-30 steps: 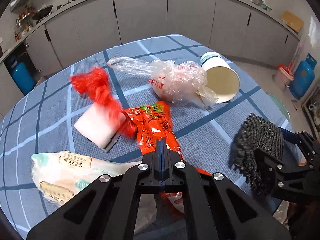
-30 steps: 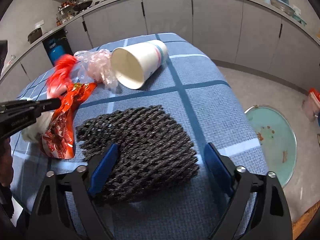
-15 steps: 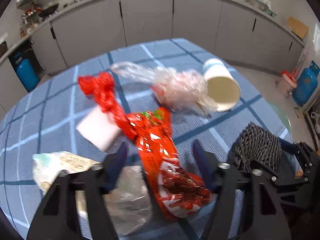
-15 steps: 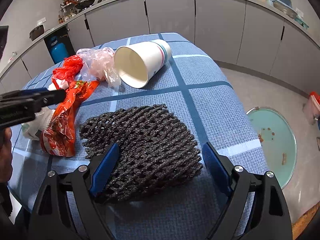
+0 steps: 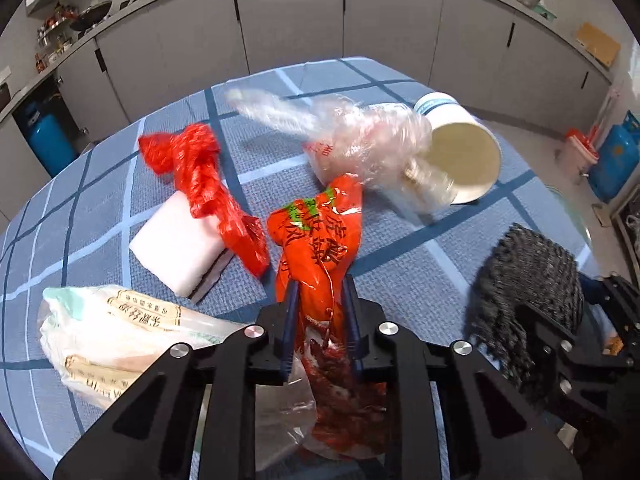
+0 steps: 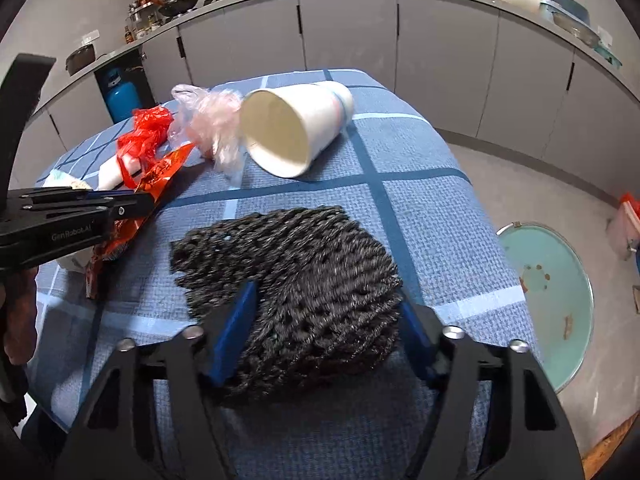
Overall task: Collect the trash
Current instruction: 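Grasp the red snack bag with the left tool while the right tool grasps the black net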
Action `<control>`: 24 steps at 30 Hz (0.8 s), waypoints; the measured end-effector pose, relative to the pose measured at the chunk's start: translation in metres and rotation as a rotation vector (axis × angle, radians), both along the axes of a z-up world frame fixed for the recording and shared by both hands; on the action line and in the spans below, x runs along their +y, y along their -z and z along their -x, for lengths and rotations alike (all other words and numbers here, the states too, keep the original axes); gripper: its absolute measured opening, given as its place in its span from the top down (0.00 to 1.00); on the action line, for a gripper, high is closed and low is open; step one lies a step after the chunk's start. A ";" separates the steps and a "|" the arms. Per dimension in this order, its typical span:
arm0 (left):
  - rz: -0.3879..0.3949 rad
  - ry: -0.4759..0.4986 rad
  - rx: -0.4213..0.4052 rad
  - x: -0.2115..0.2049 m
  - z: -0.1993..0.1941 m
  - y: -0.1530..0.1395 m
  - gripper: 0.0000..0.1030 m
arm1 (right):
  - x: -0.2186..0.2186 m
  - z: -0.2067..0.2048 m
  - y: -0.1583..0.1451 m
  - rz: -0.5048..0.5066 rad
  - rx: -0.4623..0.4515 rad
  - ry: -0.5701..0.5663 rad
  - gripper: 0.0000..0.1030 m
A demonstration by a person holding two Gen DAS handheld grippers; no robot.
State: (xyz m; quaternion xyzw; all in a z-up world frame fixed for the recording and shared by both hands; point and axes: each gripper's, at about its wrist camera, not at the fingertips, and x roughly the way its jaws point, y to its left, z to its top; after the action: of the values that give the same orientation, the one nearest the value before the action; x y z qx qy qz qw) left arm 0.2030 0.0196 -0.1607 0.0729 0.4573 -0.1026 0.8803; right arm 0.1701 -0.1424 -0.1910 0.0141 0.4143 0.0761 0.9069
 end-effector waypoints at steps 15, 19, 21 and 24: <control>-0.011 -0.040 -0.186 0.020 0.043 -0.062 0.83 | 0.009 0.020 -0.027 -0.059 -0.101 -0.080 0.84; 0.000 -0.039 -0.212 0.019 0.047 -0.074 0.83 | 0.006 0.024 -0.038 -0.073 -0.137 -0.078 0.84; 0.012 -0.037 -0.232 0.021 0.052 -0.082 0.83 | 0.003 0.026 -0.042 -0.081 -0.152 -0.070 0.84; 0.035 -0.030 -0.273 0.017 0.056 -0.096 0.83 | -0.004 0.027 -0.051 -0.094 -0.178 -0.053 0.84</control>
State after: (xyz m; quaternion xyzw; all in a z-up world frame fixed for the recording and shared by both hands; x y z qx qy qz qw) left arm 0.1468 0.0370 -0.0649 0.0639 0.3323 -0.0868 0.9370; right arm 0.1428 -0.1465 -0.1397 0.0388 0.3284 0.1202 0.9360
